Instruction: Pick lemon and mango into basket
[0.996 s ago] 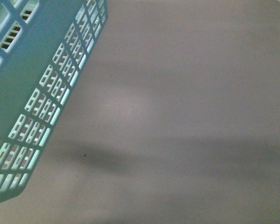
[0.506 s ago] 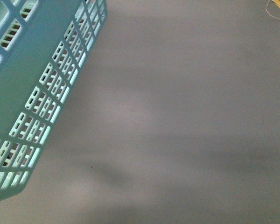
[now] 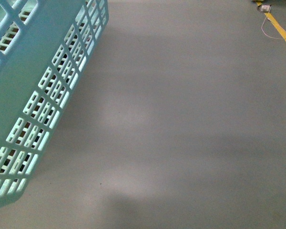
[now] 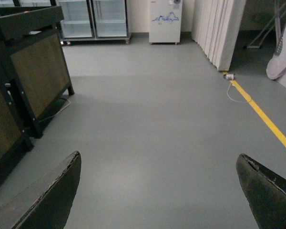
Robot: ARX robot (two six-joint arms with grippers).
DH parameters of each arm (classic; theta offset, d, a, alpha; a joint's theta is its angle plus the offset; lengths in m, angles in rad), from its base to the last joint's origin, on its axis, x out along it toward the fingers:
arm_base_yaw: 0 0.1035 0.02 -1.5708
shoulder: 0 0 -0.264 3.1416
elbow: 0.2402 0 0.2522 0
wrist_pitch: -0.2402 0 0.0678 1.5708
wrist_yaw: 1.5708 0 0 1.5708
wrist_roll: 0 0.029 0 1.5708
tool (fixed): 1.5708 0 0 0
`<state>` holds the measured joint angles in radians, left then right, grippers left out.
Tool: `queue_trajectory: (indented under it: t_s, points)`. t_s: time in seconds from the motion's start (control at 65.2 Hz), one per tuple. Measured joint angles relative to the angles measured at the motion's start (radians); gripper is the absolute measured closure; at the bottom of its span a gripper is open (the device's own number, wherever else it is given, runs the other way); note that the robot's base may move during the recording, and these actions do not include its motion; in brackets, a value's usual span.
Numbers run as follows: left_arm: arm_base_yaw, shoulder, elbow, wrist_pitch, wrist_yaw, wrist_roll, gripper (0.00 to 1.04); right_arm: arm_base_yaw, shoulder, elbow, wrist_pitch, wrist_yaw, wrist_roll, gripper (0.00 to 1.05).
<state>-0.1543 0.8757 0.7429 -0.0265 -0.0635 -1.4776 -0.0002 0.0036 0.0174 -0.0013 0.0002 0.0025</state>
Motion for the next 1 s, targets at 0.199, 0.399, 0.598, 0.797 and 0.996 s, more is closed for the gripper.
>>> queue_trajectory:
  t_s: [0.199, 0.399, 0.598, 0.797, 0.996]
  points:
    - [0.0, 0.0, 0.0, 0.0, 0.0, 0.001, 1.0, 0.0, 0.0, 0.0, 0.0, 0.0, 0.0, 0.09]
    - [0.0, 0.0, 0.0, 0.0, 0.0, 0.002, 1.0, 0.0, 0.0, 0.0, 0.0, 0.0, 0.0, 0.09]
    - [0.0, 0.0, 0.0, 0.0, 0.0, 0.002, 1.0, 0.0, 0.0, 0.0, 0.0, 0.0, 0.0, 0.09]
    - [0.0, 0.0, 0.0, 0.0, 0.0, 0.002, 1.0, 0.0, 0.0, 0.0, 0.0, 0.0, 0.001, 0.09]
    - [0.0, 0.0, 0.0, 0.0, 0.0, 0.003, 1.0, 0.0, 0.0, 0.0, 0.0, 0.0, 0.001, 0.09]
